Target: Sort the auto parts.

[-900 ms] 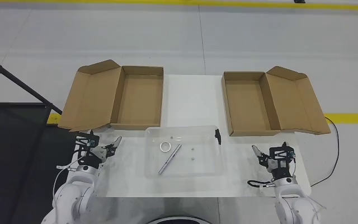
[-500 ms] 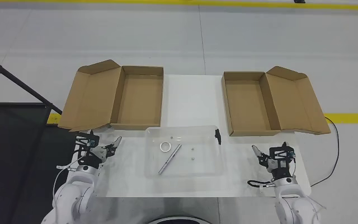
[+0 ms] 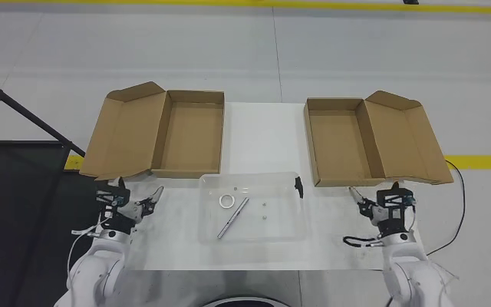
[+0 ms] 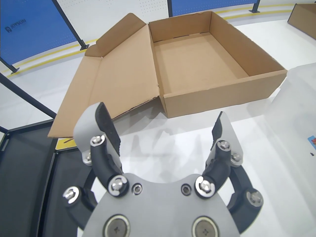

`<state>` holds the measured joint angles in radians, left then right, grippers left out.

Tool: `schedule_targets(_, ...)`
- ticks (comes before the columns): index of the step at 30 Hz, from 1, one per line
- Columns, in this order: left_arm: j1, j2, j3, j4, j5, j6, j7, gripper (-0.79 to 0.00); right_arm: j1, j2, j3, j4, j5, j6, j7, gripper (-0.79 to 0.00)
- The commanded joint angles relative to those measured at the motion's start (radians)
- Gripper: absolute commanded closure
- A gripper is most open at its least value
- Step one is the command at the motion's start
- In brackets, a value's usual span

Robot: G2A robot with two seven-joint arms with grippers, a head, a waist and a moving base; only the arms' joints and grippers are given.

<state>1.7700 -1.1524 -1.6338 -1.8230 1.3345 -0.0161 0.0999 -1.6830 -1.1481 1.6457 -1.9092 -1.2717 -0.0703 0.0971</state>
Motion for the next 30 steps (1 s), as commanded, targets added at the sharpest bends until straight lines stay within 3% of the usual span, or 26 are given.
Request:
schedule_targets(1,0.013,-0.001,-0.003,-0.009,-0.001,0.0,0.022,-0.785,0.016,0.004,0.015,-0.034,0.028,-0.074,0.052,-0.785)
schedule_targets(12,0.03,-0.003,-0.009,-0.015,-0.002,0.002,0.035,-0.785,0.163,0.02,-0.052,-0.196,0.159,-0.356,0.373,-0.785)
schedule_targets(16,0.03,-0.003,-0.009,-0.015,-0.002,0.002,0.035,-0.785,0.215,0.018,-0.115,-0.215,0.221,-0.343,0.463,-0.785)
schedule_targets(30,0.03,-0.003,-0.009,-0.015,-0.002,0.002,0.035,-0.785,0.214,0.019,-0.121,-0.214,0.208,-0.341,0.468,-0.785)
